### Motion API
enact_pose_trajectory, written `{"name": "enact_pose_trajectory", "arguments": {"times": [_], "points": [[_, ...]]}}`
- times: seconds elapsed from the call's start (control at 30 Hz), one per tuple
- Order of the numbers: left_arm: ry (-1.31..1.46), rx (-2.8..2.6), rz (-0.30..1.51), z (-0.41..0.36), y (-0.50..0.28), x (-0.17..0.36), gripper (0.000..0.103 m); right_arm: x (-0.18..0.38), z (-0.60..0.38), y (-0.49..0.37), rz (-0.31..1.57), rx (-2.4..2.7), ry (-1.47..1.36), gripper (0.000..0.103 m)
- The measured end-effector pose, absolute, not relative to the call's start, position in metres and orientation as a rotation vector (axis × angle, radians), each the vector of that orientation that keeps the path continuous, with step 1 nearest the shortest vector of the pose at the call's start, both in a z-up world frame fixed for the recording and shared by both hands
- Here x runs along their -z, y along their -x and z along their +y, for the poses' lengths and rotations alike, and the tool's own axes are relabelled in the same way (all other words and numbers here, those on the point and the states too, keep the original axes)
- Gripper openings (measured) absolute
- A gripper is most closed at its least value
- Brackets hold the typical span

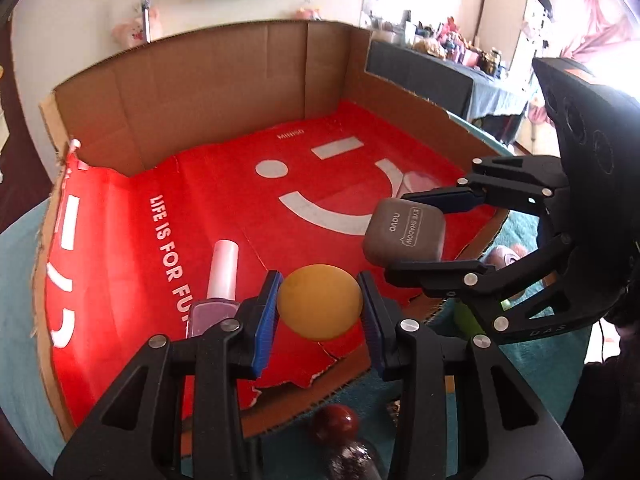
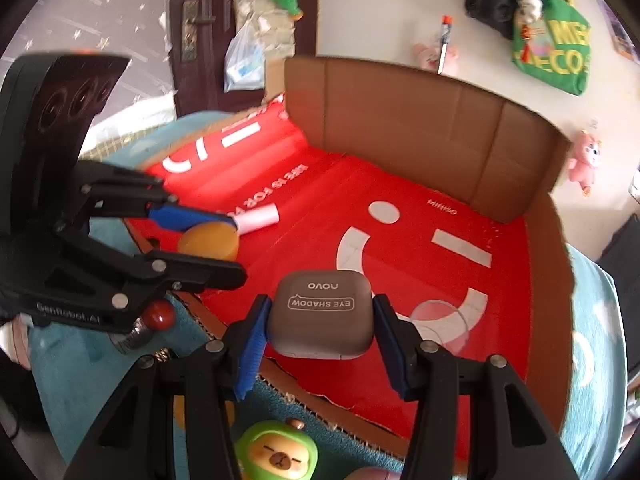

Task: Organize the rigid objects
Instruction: 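Carry the orange puff with the left tool while the right tool carries the brown case into the box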

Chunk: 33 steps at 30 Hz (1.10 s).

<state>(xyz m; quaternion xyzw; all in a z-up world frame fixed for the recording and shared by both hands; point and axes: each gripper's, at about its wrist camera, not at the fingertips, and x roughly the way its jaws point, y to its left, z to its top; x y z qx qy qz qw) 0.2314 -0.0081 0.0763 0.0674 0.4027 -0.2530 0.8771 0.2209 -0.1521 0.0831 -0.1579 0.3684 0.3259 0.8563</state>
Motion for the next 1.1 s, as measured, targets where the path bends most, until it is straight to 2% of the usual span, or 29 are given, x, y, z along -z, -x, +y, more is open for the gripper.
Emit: {"name": "enact_pose_trajectory", "arguments": {"times": [0.53, 1.1], "points": [[-0.223, 0.582, 0.927, -0.017, -0.257, -0.062, 0.036, -0.068, -0.145, -0.252, 0.871, -0.763, 0.341, 0.054], [-0.259, 0.598, 0.939, -0.021, -0.262, -0.060, 0.036, -0.062, -0.139, -0.262, 0.933, -0.798, 0.369, 0.054]]}}
